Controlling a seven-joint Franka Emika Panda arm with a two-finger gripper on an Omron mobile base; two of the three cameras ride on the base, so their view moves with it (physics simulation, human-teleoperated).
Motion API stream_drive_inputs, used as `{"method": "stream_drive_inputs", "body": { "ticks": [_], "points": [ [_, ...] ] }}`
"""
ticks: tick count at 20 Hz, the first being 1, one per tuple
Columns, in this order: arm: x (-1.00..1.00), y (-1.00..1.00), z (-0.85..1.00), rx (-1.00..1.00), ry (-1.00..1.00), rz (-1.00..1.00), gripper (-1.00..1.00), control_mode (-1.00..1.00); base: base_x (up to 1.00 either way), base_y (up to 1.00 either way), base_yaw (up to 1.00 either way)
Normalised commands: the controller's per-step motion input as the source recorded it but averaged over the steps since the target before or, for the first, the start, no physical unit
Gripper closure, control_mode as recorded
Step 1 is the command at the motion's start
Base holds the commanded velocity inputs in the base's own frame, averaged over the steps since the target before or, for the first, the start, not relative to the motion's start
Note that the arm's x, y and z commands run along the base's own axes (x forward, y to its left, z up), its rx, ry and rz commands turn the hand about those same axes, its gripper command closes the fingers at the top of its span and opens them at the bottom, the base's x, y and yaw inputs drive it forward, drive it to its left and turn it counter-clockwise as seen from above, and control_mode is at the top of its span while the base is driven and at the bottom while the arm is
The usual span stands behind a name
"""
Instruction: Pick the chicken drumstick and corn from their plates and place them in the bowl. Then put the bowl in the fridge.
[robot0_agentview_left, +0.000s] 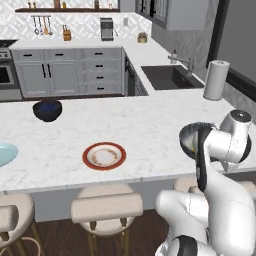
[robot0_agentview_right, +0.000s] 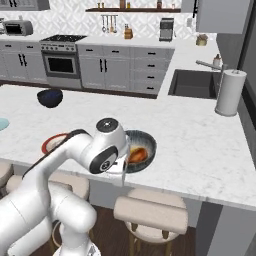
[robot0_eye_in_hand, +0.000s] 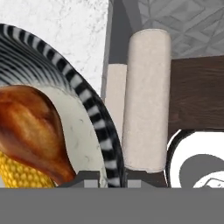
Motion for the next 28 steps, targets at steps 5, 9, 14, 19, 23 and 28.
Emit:
{"method": "stream_drive_inputs", "body": {
  "ticks": [5, 9, 14, 19, 23, 28],
  "points": [
    [-0.75, 0.3, 0.95, 0.09, -0.08, -0.19, 1.0, -1.0, 0.0, 0.0, 0.0],
    [-0.71, 0.55, 1.0, 0.0, -0.04, 0.0, 1.0, -1.0, 0.0, 0.0, 0.0],
    [-0.7, 0.54, 0.99, 0.0, 0.01, 0.0, 1.0, -1.0, 0.0, 0.0, 0.0],
    [-0.88, 0.4, 0.56, 0.0, 0.06, 0.0, 1.0, -1.0, 0.0, 0.0, 0.0],
    [0.0, 0.0, 0.0, 0.0, 0.0, 0.0, 1.0, 1.0, -0.76, 0.19, -0.02],
    [0.0, 0.0, 0.0, 0.0, 0.0, 0.0, 1.0, 1.0, -0.86, 0.83, 0.15]
  ]
}}
